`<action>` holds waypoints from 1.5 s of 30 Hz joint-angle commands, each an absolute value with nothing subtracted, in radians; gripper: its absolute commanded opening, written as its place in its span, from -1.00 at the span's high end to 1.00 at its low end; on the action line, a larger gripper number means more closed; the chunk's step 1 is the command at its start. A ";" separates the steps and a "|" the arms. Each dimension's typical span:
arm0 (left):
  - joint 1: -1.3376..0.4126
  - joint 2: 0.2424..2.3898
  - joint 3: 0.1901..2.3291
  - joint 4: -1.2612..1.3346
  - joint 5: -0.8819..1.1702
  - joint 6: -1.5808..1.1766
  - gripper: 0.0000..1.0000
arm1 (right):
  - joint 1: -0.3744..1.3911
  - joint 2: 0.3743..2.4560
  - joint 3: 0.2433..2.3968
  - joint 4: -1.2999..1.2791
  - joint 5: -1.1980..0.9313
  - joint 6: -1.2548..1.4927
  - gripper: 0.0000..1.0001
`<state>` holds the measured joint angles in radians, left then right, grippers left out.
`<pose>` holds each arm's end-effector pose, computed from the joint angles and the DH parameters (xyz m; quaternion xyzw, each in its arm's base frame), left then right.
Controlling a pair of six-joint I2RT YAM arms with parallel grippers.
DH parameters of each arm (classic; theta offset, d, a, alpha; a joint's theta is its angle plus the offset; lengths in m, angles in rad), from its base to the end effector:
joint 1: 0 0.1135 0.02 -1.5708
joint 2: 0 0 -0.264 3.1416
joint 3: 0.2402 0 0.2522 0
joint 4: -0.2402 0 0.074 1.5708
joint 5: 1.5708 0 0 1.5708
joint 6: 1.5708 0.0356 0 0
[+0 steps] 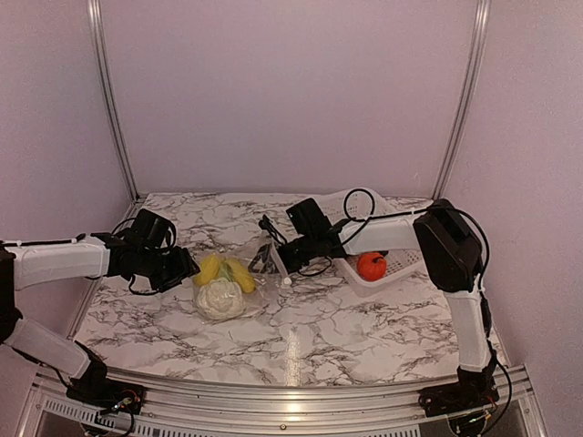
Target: Open the zip-top bag and remove the fake food
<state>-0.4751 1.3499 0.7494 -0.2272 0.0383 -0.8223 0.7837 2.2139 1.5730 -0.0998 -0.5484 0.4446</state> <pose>0.2415 -0.1258 0.2015 -0.1541 0.9188 -0.2335 0.2785 0.3323 0.3573 0.1560 -0.2563 0.8499 0.4262 0.1745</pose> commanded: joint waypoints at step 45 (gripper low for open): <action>-0.470 1.530 0.783 -0.100 0.139 -0.760 1.00 | 0.773 2.069 1.586 -0.386 -0.331 0.319 0.32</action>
